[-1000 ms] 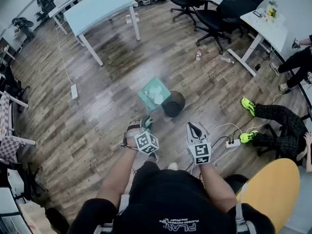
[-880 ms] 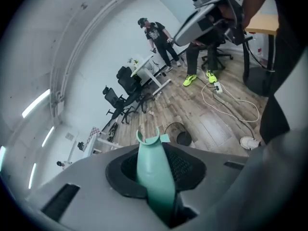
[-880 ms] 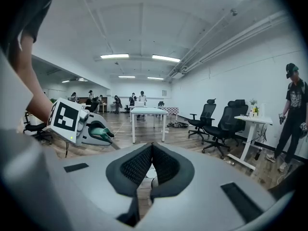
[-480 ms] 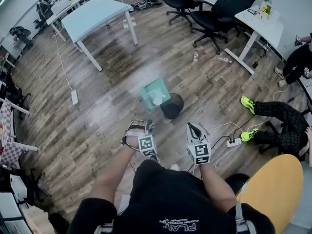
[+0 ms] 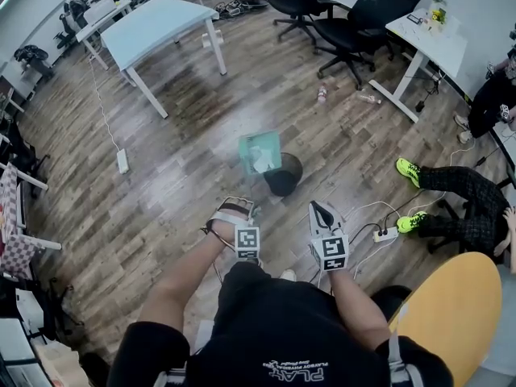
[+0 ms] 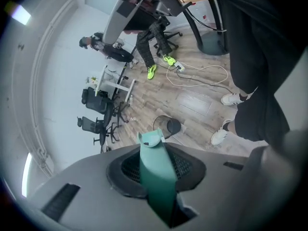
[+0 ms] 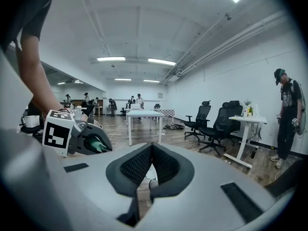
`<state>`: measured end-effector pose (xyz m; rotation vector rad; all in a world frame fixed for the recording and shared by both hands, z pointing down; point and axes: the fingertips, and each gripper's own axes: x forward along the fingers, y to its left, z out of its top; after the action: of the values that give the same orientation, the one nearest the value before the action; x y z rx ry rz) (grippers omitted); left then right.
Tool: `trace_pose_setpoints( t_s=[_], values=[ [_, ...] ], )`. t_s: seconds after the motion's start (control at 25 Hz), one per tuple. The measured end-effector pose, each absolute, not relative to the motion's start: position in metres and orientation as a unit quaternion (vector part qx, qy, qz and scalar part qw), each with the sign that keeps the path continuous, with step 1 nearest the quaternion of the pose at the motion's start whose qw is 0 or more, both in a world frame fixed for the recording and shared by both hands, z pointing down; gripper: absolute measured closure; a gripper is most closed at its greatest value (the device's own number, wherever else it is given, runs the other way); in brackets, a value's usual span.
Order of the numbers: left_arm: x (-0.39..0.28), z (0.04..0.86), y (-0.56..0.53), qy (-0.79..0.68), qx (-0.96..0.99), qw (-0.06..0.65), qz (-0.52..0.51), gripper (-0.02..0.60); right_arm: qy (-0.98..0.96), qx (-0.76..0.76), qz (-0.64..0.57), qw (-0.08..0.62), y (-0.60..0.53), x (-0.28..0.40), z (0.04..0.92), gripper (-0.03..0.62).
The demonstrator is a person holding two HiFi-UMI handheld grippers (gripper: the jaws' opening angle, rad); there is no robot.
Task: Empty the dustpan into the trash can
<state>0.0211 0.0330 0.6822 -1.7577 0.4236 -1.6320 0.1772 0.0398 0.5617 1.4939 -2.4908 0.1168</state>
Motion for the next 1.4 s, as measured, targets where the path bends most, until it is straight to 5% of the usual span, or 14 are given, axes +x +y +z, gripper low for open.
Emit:
trace_pose_setpoints(
  t_s=[1.4],
  values=[
    [0.044,0.732,0.073,-0.030,-0.586,0.456,-0.669,0.482,-0.845,0.520,0.053,0.111,0.053,0.197,0.568,0.569]
  ],
)
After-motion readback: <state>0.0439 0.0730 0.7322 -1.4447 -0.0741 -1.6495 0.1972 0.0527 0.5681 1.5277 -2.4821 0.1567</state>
